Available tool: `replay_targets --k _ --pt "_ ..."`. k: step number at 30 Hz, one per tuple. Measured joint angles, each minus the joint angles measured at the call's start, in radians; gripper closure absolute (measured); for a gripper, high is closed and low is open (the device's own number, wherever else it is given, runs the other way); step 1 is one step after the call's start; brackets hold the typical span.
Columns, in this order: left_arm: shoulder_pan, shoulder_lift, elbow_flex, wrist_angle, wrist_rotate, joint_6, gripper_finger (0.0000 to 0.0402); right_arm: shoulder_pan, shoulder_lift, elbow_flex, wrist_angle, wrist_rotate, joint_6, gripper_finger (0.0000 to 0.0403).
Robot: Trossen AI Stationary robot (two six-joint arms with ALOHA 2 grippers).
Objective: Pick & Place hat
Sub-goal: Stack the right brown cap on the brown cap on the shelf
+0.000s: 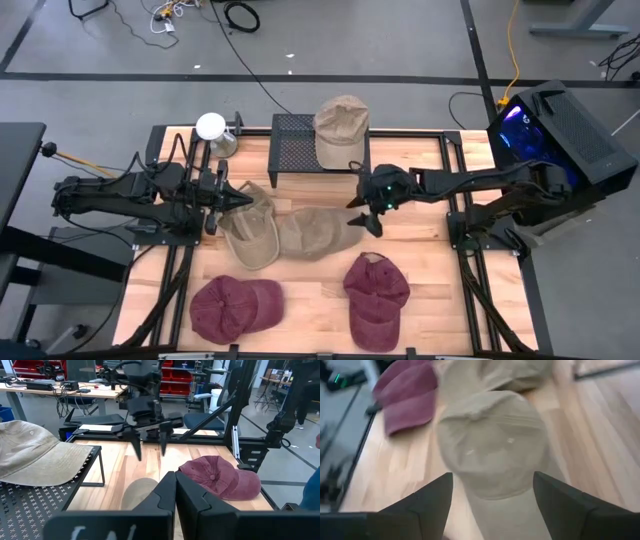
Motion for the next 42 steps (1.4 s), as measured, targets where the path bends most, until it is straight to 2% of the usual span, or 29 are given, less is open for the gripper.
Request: replay_targets --k 6,14,24,33,39,42 --pt "0.000 0.000 0.000 0.000 0.000 0.000 0.0387 0.069 0.006 0.017 -0.008 0.024 -0.192 0.0128" --pt "0.000 0.000 0.000 0.001 0.000 0.000 0.0387 0.079 0.052 0.169 -0.029 0.038 -0.220 0.0128" --pt "0.000 0.000 0.000 0.000 0.000 0.000 0.0387 0.100 0.205 0.331 -0.055 0.036 -0.299 0.0128" --pt "0.000 0.000 0.000 0.000 0.000 0.000 0.0387 0.106 0.348 0.349 -0.072 0.059 -0.381 0.0128" --pt "0.000 0.000 0.000 0.000 0.000 0.000 0.0387 0.091 0.436 0.349 -0.099 0.161 -0.426 0.0128" --pt "0.000 0.000 0.000 0.000 0.000 0.000 0.0387 0.084 0.468 0.349 -0.106 0.179 -0.440 0.0128"
